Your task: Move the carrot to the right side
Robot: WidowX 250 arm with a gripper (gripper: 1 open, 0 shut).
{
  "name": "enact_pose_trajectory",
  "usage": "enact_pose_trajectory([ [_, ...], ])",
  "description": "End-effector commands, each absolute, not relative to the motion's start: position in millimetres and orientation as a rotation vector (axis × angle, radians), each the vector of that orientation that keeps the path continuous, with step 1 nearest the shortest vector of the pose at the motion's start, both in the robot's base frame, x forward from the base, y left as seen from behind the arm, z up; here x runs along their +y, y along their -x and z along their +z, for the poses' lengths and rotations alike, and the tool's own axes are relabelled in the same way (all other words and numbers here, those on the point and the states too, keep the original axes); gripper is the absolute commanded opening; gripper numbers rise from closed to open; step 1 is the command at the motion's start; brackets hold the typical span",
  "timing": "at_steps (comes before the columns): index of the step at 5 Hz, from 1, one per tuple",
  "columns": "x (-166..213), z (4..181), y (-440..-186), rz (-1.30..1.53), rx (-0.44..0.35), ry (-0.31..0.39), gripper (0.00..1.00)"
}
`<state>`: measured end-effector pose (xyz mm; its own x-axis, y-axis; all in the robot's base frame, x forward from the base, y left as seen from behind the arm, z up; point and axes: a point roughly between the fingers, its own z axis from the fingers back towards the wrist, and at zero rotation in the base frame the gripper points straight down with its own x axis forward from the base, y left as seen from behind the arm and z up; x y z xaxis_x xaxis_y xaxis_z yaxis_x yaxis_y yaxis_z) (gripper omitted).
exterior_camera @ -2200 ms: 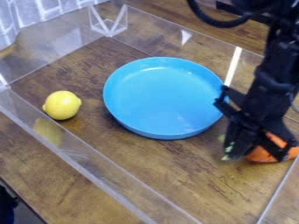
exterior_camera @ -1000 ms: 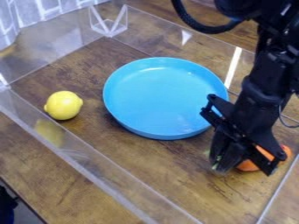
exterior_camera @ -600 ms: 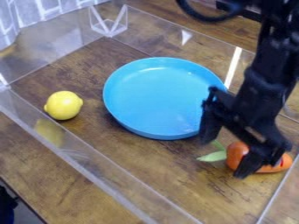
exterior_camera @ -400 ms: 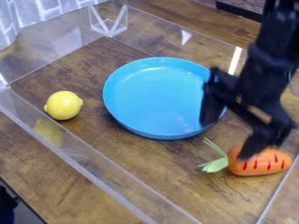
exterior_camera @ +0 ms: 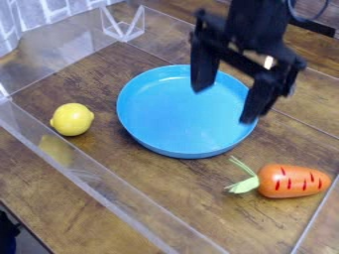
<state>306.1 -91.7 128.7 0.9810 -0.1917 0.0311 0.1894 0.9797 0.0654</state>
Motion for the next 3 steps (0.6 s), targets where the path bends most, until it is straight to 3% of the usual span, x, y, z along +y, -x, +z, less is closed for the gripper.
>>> enact_pose_trajectory([
  [1,-107.9,140.9,-303.2,-0.297,-0.132,-0.022,1.00],
  [3,-121.0,125.3,-310.0,-0.449,-0.170,-0.001,1.00],
])
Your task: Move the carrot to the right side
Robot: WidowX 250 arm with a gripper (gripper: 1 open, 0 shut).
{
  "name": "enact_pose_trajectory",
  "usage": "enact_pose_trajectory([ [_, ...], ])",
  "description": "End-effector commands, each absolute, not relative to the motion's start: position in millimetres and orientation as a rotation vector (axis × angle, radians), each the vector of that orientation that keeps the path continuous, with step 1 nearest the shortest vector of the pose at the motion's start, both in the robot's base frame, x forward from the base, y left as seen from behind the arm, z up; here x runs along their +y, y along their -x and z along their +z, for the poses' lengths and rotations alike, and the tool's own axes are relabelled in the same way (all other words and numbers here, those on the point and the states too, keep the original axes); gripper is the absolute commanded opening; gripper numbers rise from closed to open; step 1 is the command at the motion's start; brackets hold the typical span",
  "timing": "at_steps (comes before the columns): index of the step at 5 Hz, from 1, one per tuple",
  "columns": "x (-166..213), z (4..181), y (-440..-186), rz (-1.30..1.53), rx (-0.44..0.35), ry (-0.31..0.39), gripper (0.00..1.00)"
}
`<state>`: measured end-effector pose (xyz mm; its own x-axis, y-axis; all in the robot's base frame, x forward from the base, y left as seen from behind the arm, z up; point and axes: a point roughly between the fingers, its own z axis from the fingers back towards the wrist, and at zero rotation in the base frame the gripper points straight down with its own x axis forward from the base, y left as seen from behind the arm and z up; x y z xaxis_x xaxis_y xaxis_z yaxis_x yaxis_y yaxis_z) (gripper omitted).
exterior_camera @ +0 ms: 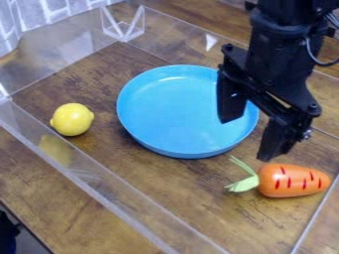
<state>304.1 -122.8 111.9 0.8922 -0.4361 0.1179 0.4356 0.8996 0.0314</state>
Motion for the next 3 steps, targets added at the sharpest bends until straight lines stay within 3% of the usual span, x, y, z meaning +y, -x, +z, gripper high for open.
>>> enact_pose_trajectory([
  [1,-117.9,126.9,-310.6,-0.510,-0.174,0.006,1.00],
  [3,-105.3,115.1,-312.5,-0.554,-0.185,0.012,1.00],
])
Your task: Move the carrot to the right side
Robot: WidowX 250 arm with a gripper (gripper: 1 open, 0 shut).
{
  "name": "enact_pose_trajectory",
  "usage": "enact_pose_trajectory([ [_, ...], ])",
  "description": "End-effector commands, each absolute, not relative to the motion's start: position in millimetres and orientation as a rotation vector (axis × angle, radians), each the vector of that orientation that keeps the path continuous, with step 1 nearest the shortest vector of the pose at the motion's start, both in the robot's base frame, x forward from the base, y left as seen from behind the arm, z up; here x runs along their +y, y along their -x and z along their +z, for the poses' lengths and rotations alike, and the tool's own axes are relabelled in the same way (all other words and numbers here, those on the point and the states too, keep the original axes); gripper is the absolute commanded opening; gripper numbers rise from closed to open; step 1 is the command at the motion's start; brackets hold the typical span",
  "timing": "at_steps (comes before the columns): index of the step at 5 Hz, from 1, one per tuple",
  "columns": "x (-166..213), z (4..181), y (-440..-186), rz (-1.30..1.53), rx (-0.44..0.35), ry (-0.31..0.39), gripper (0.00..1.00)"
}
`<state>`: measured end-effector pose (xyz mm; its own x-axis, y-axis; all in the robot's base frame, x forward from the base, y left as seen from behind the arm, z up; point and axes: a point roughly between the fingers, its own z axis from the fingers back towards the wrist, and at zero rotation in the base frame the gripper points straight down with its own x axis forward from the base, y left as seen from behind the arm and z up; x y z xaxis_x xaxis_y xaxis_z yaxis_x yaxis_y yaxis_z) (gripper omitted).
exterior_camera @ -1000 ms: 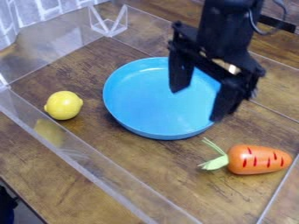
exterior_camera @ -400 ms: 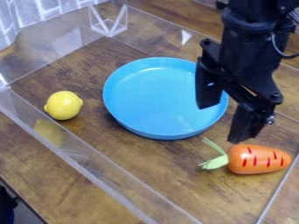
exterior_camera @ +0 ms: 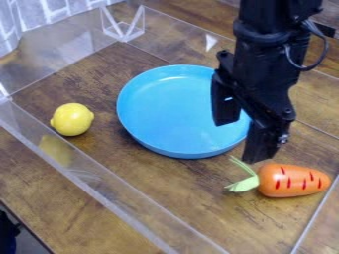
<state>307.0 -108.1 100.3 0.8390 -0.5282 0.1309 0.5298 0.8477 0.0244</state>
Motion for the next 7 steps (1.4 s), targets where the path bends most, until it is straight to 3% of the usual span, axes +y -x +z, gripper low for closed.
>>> enact_pose_trajectory([
  [1,-100.8,108.5,-314.7,-0.584,-0.189,0.015,1.00],
  [2,-107.1,105.7,-324.7,-0.606,-0.191,0.016,1.00],
  [3,-114.3,99.4,-337.2,-0.648,-0.195,0.012,0.00],
  [4,-119.1,92.3,-335.1,-0.551,-0.192,0.005,1.00],
  [5,-121.6,92.1,-332.7,-0.450,-0.196,-0.002,1.00],
  [7,-134.9,113.2,-345.6,-0.430,-0.223,0.000,1.00],
])
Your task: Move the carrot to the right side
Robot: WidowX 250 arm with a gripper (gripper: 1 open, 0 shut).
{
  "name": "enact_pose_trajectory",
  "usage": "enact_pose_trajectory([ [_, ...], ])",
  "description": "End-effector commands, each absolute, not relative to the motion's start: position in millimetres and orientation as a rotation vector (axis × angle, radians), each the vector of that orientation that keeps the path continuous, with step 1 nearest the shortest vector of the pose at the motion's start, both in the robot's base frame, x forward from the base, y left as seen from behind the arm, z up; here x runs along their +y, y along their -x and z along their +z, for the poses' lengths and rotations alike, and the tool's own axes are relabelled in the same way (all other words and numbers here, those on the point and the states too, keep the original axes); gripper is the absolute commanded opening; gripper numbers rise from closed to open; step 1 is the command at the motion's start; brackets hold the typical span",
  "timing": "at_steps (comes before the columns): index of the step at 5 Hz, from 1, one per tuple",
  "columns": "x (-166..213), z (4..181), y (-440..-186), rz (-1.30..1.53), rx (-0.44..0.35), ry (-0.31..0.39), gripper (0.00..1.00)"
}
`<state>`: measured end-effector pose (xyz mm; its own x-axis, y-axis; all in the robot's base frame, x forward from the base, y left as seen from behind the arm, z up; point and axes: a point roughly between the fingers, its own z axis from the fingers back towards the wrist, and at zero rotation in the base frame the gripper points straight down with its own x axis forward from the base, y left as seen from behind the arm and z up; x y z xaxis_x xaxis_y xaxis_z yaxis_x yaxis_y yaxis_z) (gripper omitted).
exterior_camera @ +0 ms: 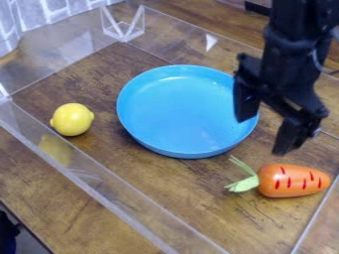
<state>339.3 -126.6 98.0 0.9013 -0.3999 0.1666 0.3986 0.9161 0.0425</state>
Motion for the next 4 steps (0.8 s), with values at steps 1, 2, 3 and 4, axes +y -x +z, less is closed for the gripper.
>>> enact_pose_trajectory([
  [1,-131.3,142.7,-344.1,-0.389,-0.253,-0.010,1.00],
  [2,-125.7,137.2,-336.9,-0.387,-0.232,-0.002,1.00],
  [3,-125.0,134.7,-330.3,-0.361,-0.218,0.008,1.00],
  [4,-126.7,132.7,-330.5,-0.345,-0.219,-0.003,1.00],
])
